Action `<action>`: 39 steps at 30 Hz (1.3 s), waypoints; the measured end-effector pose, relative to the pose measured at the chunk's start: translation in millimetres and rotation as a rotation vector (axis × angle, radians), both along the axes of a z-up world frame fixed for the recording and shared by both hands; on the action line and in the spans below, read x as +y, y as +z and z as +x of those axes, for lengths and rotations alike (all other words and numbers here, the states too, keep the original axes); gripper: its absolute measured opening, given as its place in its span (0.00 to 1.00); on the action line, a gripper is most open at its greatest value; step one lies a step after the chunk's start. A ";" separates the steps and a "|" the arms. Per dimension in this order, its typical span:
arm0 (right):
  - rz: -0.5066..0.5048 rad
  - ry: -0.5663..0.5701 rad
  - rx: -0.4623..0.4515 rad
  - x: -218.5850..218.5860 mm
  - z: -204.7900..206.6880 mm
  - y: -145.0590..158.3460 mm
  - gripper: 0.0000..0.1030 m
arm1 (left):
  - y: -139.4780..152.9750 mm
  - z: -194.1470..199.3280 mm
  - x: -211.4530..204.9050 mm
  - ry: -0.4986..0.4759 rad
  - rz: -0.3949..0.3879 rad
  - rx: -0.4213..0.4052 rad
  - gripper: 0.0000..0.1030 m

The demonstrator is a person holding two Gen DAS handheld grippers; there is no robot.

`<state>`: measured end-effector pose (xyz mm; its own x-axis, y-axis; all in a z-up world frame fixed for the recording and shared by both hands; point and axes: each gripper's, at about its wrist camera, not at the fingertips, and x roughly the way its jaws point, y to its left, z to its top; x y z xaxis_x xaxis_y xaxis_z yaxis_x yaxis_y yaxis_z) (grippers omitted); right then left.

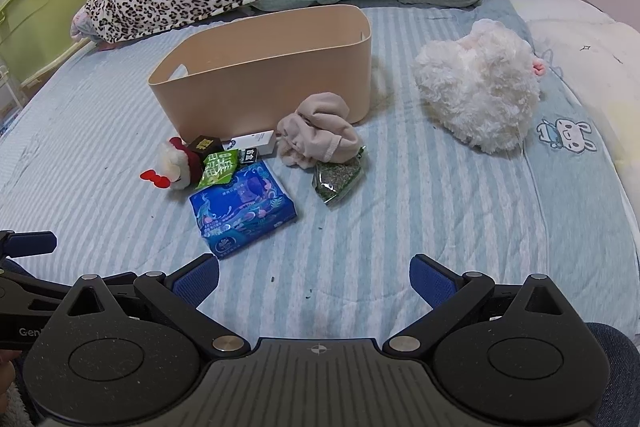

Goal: Organize objects
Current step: 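Move both grippers toward the pile of small items beside the basket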

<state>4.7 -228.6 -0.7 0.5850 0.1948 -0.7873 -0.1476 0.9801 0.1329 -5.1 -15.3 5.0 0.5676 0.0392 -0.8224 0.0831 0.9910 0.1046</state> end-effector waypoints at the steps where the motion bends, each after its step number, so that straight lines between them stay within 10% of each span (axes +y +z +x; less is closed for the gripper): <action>1: 0.000 0.000 0.000 0.2 0.0 0.1 1.00 | 0.5 0.8 -0.1 0.001 0.001 -0.001 1.00; 39: -0.039 -0.022 -0.007 0.7 38.0 5.9 1.00 | -1.6 48.5 25.3 0.030 -0.048 0.026 1.00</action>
<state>42.7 -227.9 5.1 0.5945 0.1512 -0.7897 -0.1269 0.9875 0.0935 43.4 10.0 3.3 0.5450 0.0156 -0.8383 0.0555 0.9970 0.0546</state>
